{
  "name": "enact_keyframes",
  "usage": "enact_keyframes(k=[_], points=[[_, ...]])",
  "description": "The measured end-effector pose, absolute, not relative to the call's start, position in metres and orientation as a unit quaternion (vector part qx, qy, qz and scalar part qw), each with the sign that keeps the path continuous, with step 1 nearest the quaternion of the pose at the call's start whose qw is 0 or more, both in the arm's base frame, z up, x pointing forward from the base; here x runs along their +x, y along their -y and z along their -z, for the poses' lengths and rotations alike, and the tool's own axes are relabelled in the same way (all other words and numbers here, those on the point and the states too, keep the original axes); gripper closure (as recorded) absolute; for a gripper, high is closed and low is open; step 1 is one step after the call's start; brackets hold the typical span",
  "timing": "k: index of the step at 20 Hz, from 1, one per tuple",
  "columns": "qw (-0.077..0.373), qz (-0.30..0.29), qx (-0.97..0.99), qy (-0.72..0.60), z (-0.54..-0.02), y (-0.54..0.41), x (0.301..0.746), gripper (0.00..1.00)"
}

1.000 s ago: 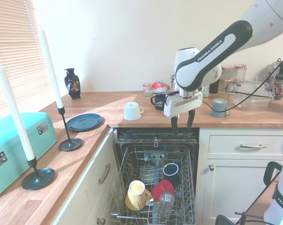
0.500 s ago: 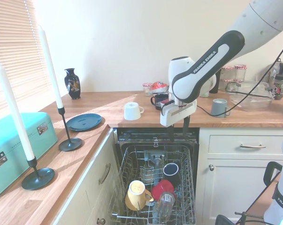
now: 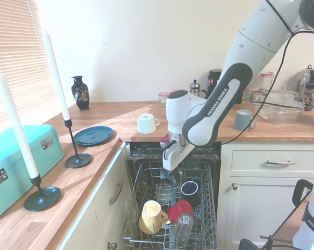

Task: Unload the yellow mug from the dishwasher

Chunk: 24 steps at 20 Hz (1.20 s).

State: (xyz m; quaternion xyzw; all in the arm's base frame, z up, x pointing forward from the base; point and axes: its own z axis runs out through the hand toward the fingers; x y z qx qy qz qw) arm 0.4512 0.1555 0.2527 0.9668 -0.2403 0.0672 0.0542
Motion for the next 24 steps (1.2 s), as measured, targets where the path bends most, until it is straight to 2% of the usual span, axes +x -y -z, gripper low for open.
enact_keyframes(k=[5, 13, 24], points=[[0.052, -0.054, 0.981, 0.177, -0.230, -0.173, 0.465, 0.00], [0.075, -0.026, 0.993, 0.092, -0.172, -0.169, 0.455, 0.00], [0.082, -0.030, 0.996, 0.021, -0.125, -0.195, 0.451, 0.00]])
